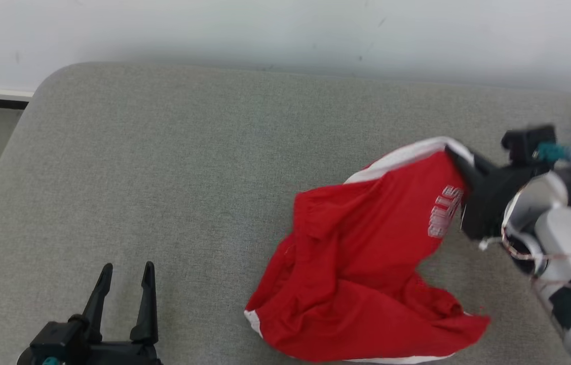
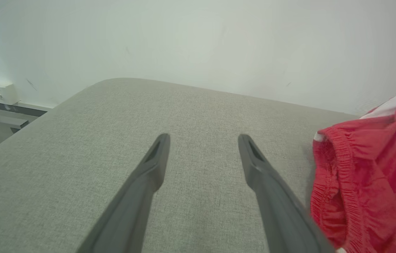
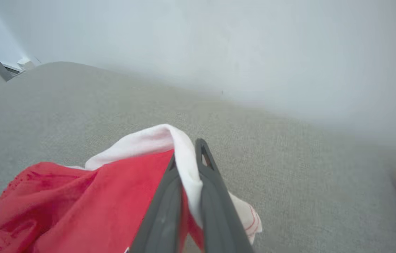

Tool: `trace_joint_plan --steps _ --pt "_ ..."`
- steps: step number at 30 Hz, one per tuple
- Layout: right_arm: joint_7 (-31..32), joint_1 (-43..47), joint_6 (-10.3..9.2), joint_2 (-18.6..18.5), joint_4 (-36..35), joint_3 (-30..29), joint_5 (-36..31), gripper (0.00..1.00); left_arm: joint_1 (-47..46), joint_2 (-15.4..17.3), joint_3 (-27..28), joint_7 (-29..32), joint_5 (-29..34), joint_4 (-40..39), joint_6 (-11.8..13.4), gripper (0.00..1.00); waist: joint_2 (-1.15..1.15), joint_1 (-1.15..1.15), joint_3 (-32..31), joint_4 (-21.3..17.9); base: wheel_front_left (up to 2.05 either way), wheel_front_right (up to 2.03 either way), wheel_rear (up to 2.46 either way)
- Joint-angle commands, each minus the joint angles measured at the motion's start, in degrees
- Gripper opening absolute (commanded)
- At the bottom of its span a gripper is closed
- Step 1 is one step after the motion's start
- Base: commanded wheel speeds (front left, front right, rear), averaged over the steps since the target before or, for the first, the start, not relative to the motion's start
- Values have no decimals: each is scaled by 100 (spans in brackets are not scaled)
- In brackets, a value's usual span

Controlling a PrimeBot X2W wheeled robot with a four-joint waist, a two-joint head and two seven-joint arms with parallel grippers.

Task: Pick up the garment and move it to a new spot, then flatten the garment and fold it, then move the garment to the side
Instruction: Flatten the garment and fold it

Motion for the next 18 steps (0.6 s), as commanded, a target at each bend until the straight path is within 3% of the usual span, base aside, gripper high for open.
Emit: trace_joint_plan --steps 1,13,14,15,16,18 --pt "-43 -212 -18 -58 47 -43 -80 0 -98 -5 -11 -2 -63 -16 7 100 0 -1 52 40 0 0 0" --pt "-760 -1742 -18 231 1485 -270 -679 0 -274 -8 -131 -2 -156 46 7 100 0 -1 305 272 0 0 0" --pt "-826 -1803 -18 278 1635 -254 -709 17 -287 -8 -132 -2 -169 53 7 100 0 -1 313 277 0 0 0" --pt "-881 -1858 -18 326 1790 -238 -751 55 -297 -8 -139 -2 -178 64 7 100 0 -1 320 281 0 0 0" --pt "-924 -1897 -18 381 1922 -209 -769 100 -300 -7 -138 -2 -178 76 7 100 0 -1 317 279 0 0 0" --pt "-1128 -1984 -18 479 2091 -176 -754 100 -315 -7 -121 -2 -184 101 7 100 0 -1 297 252 0 0 0"
